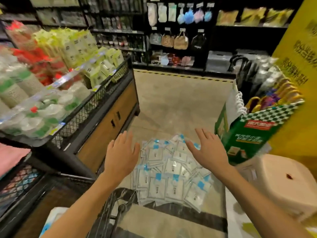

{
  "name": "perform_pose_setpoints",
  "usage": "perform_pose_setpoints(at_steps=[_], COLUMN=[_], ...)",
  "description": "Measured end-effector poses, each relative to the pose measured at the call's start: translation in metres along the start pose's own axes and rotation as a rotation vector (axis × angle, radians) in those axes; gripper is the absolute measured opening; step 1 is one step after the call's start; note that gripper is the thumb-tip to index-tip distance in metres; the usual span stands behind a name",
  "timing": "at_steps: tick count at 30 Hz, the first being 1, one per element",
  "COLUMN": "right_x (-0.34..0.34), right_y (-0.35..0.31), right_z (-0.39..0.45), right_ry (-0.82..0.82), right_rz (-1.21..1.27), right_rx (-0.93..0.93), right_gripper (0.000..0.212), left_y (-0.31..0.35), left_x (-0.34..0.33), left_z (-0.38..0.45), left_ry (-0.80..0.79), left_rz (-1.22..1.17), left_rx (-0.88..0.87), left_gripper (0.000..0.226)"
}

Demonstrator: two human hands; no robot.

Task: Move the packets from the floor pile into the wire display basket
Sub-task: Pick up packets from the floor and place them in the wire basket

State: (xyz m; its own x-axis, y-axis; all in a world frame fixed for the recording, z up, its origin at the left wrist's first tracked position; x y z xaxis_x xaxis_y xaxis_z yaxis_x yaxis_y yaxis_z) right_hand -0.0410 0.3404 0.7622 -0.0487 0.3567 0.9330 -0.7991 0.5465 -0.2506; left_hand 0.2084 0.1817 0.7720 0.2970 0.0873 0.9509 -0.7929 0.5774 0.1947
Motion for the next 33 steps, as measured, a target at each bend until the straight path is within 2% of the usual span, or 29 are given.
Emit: perform_pose_setpoints(at_steps=[3, 7, 10, 14, 18, 26, 33], right_x=[-0.020, -0.049, -0.075, -0.109, -0.149, -0.255, -0.414], right_y=[0.030, 0.066, 0.088, 0.108, 0.120, 0.140, 0.179], right_z=[0.019, 0.042, 0.052, 0.058, 0.063, 0.046, 0.011], right_ry=[-0.005, -0.059, -0.096, -0.107, -0.116, -0.198, -0.298], right_rz=[-0.007, -0.024, -0.047, -0.084, -0.101, -0.123, -0.133], right_rx=[-0.038, -0.083, -0.109, -0.158, -0.216, -0.336, -0.360], right_gripper=[0.069, 0.074, 0.085, 0.077, 0.081, 0.076, 0.078], left_y=[0.014, 0.026, 0.027, 0.026, 0.011, -0.033, -0.072], left_x=[-0.025, -0.058, -0.087, -0.126, -0.177, -0.310, -0.482], left_z=[0.028, 0.057, 0.074, 0.092, 0.112, 0.124, 0.097], left_ry=[-0.025, -0.047, -0.064, -0.105, -0.160, -0.339, -0.445], left_rz=[0.030, 0.065, 0.073, 0.060, 0.072, 0.086, 0.129], left_rx=[-0.023, -0.049, -0.037, -0.041, -0.076, -0.075, -0.046], left_gripper=[0.060, 0.069, 0.058, 0.058, 0.066, 0.071, 0.068])
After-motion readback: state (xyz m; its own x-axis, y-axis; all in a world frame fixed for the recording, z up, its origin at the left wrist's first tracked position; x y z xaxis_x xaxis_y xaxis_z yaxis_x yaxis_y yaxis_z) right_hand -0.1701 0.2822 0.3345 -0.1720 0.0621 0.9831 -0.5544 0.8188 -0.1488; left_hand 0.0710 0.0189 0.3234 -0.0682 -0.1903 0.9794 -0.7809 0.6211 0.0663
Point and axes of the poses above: each hand's wrist, its own z-axis towards the middle knuckle, its own x-axis out of the back of the hand, y = z × x, the point moved 2 cm from there along z, towards the middle knuckle, and after that the axes turned 11 degrees about y, right-handed, at the moved point
